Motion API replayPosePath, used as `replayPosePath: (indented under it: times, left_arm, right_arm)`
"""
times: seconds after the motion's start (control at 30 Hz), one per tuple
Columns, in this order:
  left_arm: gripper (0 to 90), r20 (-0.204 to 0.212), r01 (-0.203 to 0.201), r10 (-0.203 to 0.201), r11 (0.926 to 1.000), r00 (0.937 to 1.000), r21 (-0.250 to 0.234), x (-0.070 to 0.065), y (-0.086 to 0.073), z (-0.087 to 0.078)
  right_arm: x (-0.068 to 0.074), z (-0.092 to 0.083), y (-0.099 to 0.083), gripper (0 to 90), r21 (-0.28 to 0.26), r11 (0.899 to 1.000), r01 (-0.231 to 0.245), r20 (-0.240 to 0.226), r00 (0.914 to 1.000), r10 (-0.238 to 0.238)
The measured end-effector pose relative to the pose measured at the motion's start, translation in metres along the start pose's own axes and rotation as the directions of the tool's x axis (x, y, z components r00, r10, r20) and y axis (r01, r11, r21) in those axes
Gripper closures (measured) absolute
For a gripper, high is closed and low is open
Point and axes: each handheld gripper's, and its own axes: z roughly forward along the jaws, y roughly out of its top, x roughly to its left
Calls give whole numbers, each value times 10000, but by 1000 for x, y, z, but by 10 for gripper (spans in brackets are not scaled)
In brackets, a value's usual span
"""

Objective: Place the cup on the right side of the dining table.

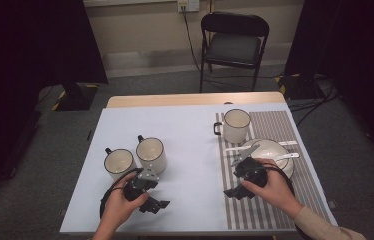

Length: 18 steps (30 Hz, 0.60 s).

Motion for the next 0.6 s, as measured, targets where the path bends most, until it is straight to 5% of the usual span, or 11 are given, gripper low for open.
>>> replayPosePath:
  times: [0.6]
  left_arm:
    - [187,-48,28,-28,10000,10000,-5,0,-7,-5]
  right_arm:
    - [5,-1,-7,172,-11,9999,101,-99,9999,-101]
